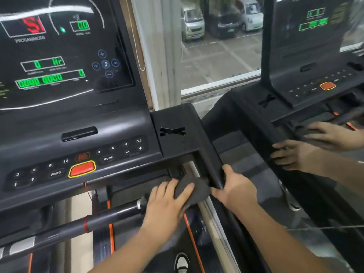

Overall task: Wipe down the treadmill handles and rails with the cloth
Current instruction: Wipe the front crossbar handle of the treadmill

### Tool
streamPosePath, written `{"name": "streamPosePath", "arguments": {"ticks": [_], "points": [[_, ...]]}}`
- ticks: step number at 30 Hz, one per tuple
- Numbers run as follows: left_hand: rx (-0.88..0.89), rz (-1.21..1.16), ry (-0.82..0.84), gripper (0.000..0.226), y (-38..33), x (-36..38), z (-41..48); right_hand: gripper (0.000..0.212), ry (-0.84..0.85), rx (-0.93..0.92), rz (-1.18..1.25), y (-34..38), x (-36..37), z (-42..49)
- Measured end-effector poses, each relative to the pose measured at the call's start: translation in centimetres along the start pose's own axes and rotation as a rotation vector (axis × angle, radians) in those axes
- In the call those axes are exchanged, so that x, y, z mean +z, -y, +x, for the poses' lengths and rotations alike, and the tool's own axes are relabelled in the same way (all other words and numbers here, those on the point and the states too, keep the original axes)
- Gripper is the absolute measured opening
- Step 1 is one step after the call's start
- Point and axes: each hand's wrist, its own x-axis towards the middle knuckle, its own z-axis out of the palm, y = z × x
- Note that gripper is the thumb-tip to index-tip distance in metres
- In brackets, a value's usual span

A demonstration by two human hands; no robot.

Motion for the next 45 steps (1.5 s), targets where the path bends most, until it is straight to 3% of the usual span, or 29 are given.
{"name": "streamPosePath", "arguments": {"ticks": [2,4,10,16,21,24,26,29,33,37,39,42,44,45], "points": [[0.122,0.083,-0.009,0.099,2.6,0.9,-2.0,0.062,-0.005,-0.015,-0.006,-0.2,0.0,0.1],[0.196,0.162,0.013,0.103,4.3,1.0,-1.8,0.058,-0.008,-0.034,-0.011,-0.3,0.0,0.2],[0.060,0.108,0.049,0.077,-0.5,0.4,3.3,0.053,-0.030,-0.069,-0.001,-0.2,0.0,0.0],[-0.054,-0.027,-0.091,0.069,0.7,-0.2,0.9,0.060,-0.018,-0.094,-0.016,-0.6,0.3,0.0],[0.119,0.143,-0.108,0.084,5.2,2.2,-3.7,0.070,-0.092,-0.117,-0.027,-0.8,0.7,-0.1],[0.183,0.191,-0.111,0.072,4.6,1.9,-1.5,0.070,-0.115,-0.131,-0.023,-0.9,0.9,0.1],[0.113,0.147,-0.091,0.066,1.5,1.5,2.1,0.070,-0.118,-0.143,-0.023,-1.0,1.0,0.2],[-0.033,0.094,-0.004,0.064,-2.2,0.3,5.6,0.073,-0.091,-0.147,-0.004,-1.3,1.1,0.4],[-0.080,-0.037,0.130,0.058,-1.6,-0.9,6.8,0.067,-0.088,-0.142,-0.010,-1.1,1.1,0.7],[-0.286,-0.591,0.484,0.058,0.9,-2.1,10.9,0.065,-0.086,-0.151,-0.032,-0.8,0.9,0.6],[-0.393,-0.705,0.553,0.058,1.2,-2.7,12.0,0.068,-0.080,-0.145,-0.031,-0.8,0.8,0.4],[-0.410,-0.526,0.391,0.058,0.0,-2.0,10.7,0.072,-0.086,-0.143,-0.027,-0.8,1.0,0.3],[-0.291,-0.218,0.148,0.050,-1.7,-0.9,7.0,0.074,-0.097,-0.133,-0.057,-0.7,1.3,0.4],[-0.195,-0.125,0.118,0.050,-2.5,-0.4,5.0,0.075,-0.095,-0.121,-0.076,-0.7,1.4,0.4]]}}
